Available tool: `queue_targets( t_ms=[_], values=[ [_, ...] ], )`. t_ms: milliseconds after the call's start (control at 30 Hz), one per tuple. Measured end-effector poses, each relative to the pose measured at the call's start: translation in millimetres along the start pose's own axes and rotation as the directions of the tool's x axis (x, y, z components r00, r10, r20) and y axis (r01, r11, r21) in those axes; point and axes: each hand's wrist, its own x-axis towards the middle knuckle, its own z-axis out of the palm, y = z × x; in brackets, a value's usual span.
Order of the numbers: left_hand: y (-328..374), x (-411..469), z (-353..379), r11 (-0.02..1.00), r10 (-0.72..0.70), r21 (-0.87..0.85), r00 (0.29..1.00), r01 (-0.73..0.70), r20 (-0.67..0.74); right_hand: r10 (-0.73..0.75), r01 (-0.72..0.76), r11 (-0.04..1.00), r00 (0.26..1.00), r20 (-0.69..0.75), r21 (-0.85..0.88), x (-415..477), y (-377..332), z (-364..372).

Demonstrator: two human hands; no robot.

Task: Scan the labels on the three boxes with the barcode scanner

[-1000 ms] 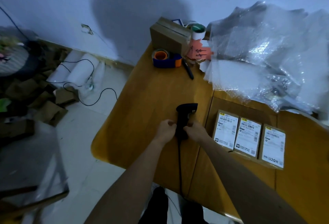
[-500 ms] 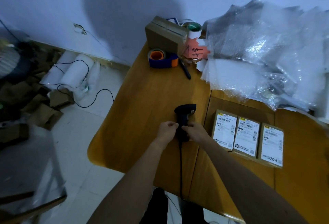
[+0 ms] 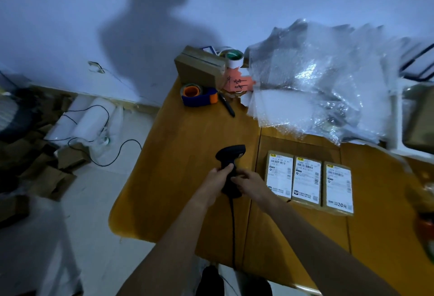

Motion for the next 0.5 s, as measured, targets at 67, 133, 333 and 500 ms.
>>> queue_targets(
  t_ms=[67,133,333,500],
  values=[
    [7.0,-9.7,10.0,0.999,0.031,0.015,0.999,-0.031,0.022,-0.025,0.025,1.000,1.000,-0.001,0.019,-6.6,-2.3,-4.4],
    [12.2,-15.2,16.5,0.999,0.044,0.014,0.999,-0.045,0.019,-0.052,0.051,0.997,0.999,0.003,0.049,-11.4,-5.3,-8.1],
    [34.1,-33.1,34.2,0.985,0.082,-0.152,0.996,-0.085,-0.025,-0.180,0.181,0.980,0.983,-0.027,0.088,-32.4,-24.6,-20.4],
    [50.4,-47.4,43.0,0.974,0.166,-0.156,0.986,-0.166,-0.017,-0.263,0.268,0.958,0.963,-0.059,0.104,-45.2,-32.3,-29.6]
  ],
)
